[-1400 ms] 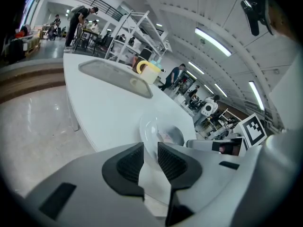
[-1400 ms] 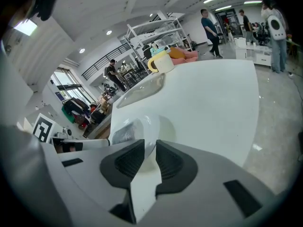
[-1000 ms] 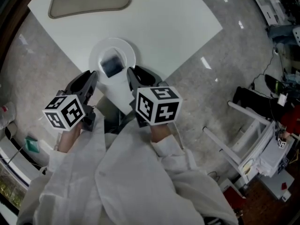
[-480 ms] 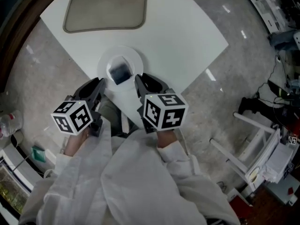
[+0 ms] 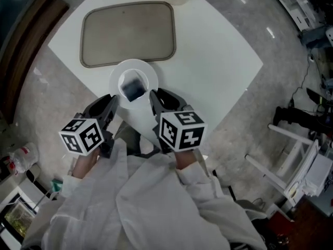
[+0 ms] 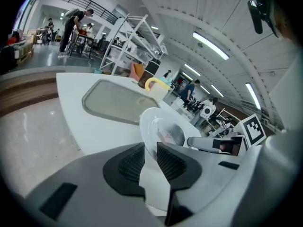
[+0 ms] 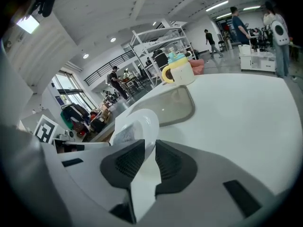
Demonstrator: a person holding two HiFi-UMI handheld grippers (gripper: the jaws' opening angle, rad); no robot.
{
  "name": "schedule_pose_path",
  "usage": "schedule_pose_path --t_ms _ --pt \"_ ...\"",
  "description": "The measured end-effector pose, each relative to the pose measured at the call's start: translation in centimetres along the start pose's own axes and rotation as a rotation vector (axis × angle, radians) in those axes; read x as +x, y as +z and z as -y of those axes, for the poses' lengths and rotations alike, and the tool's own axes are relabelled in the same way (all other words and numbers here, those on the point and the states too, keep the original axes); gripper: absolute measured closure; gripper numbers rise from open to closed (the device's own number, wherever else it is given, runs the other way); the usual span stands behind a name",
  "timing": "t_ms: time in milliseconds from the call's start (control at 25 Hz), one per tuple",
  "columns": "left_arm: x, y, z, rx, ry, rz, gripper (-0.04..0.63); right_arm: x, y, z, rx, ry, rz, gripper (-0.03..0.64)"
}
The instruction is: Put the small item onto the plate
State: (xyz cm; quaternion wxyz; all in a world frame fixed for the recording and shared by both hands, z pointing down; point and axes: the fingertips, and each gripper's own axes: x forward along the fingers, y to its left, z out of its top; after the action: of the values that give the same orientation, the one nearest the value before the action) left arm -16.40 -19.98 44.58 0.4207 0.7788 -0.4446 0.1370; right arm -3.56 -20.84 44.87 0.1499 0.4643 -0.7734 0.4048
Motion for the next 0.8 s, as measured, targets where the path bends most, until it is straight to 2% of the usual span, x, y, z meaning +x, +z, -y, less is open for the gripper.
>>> schedule_pose_path --t_ms 440,800 --pt "2.8 7.2 -4.0 0.046 -0.065 -0.053 0.512 5.4 5.0 -0.7 0.097 -0.042 0.036 0.541" --pt "5.5 11.0 -7.6 0.062 -0.080 -0.090 0.512 10.4 8.3 -0.6 0.112 -0.076 0.035 0.545"
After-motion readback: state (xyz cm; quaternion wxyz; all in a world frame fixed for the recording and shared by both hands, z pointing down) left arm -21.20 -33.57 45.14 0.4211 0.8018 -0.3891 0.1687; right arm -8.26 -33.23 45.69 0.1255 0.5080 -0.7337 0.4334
